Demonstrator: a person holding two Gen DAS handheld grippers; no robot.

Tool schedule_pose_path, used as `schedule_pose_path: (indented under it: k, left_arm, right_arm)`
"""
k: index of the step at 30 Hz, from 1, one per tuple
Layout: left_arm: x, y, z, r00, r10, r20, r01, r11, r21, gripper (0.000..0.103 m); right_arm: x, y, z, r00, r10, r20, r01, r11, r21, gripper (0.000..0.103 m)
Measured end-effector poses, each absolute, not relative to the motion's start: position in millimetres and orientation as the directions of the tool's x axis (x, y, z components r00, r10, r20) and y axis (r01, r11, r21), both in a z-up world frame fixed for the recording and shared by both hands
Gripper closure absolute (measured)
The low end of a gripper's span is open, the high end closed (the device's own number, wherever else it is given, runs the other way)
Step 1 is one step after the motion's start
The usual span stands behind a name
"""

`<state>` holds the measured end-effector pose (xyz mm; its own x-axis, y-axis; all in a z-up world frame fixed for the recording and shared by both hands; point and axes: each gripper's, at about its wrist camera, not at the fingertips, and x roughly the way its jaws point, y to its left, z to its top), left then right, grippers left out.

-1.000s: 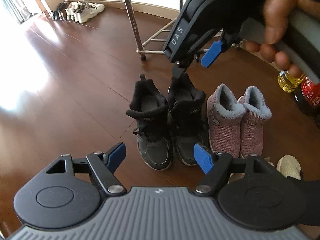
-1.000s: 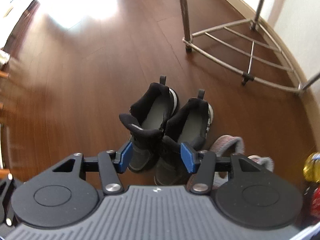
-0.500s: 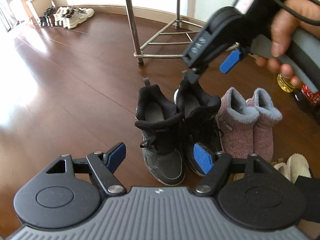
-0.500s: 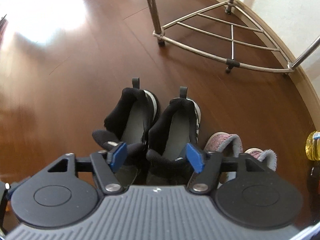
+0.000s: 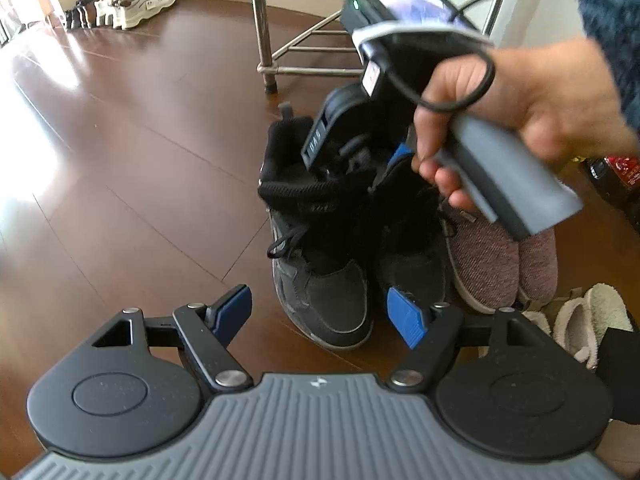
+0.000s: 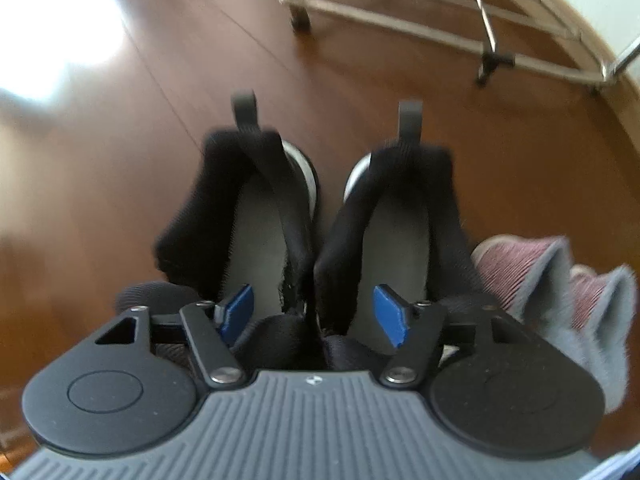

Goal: Organize scattered shoes
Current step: 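Lower the right tool onto the collars of the black sneakers, then close the right tool on the collars of both black sneakers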

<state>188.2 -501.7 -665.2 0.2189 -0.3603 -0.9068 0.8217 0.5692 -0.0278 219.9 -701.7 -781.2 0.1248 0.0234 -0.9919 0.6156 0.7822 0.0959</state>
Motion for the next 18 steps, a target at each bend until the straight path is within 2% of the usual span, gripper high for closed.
schedule_pose_path:
  k: [2, 3, 13, 18]
  left_arm:
    - [191.7, -500.4, -675.9, 0.209, -0.367, -0.906, 0.818, 0.574, -0.044, 0.027]
    - [192.9, -500.5, -680.5, 0.205, -0.37, -0.906, 0.815, 0.577, -0.051, 0.027]
    - [175.4, -507.7, -718.1, 0.154, -0.386, -0.91, 0.829, 0.552, -0.094, 0.027]
    - [164.1, -489.2, -727.3, 0.161, -0.363, -0.918, 0.818, 0.569, -0.081, 0.027]
  right_arm:
    - [221.0, -702.4, -796.4, 0.12, 0.03, -0.992, 0.625, 0.774, 0.099, 0.064]
    - [222.2, -702.6, -800.0, 0.119, 0.033, -0.992, 0.622, 0.777, 0.101, 0.067]
    - [237.6, -699.9, -818.8, 0.041, 0.005, -0.999, 0.525, 0.851, 0.026, 0.067]
    - [239.4, -705.0, -833.7, -0.02, 0.047, -0.999, 0.576, 0.817, 0.027, 0.066]
